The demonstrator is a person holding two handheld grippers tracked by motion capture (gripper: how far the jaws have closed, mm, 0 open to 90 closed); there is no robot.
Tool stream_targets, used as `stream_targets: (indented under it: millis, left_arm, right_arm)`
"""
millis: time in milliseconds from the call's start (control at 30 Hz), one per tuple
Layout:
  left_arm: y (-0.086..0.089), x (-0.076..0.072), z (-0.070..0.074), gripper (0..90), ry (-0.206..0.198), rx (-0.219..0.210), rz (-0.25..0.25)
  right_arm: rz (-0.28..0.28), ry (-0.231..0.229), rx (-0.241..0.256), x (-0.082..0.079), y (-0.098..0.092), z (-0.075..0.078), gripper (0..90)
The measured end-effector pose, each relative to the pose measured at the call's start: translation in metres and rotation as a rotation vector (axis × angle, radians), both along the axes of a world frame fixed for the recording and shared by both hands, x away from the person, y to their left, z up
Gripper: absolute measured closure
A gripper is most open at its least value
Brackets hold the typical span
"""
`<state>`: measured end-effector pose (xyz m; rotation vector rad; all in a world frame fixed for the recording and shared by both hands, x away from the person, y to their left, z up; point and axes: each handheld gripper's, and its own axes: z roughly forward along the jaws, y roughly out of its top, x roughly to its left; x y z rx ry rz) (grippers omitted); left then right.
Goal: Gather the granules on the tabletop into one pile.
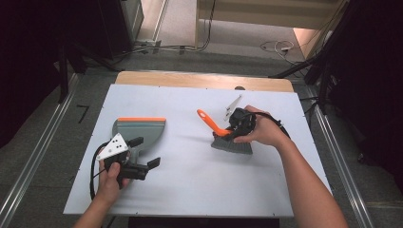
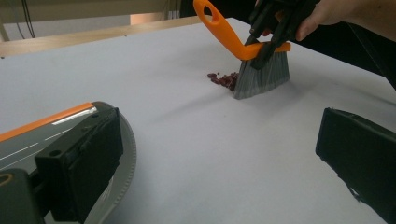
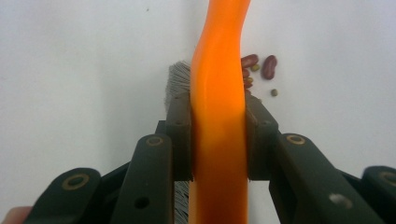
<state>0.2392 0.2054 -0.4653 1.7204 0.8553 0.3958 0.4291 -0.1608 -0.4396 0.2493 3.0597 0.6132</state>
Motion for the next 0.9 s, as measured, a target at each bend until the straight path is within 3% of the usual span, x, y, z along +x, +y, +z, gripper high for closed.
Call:
stream_targets:
  millis: [633, 900]
  left_arm:
    - [0.000, 0.000, 0.000, 1.6, 0.004, 0.001, -0.002]
    - [0.000, 0.001, -0.001, 1.6, 0.004, 0.001, -0.002]
  right_arm:
    - [-0.022, -0.047, -0.004, 0.013, 0.005, 0.002, 66.8]
    - [-0.021, -0.027, -0.018, 0.005, 0.006, 0.008, 67.4]
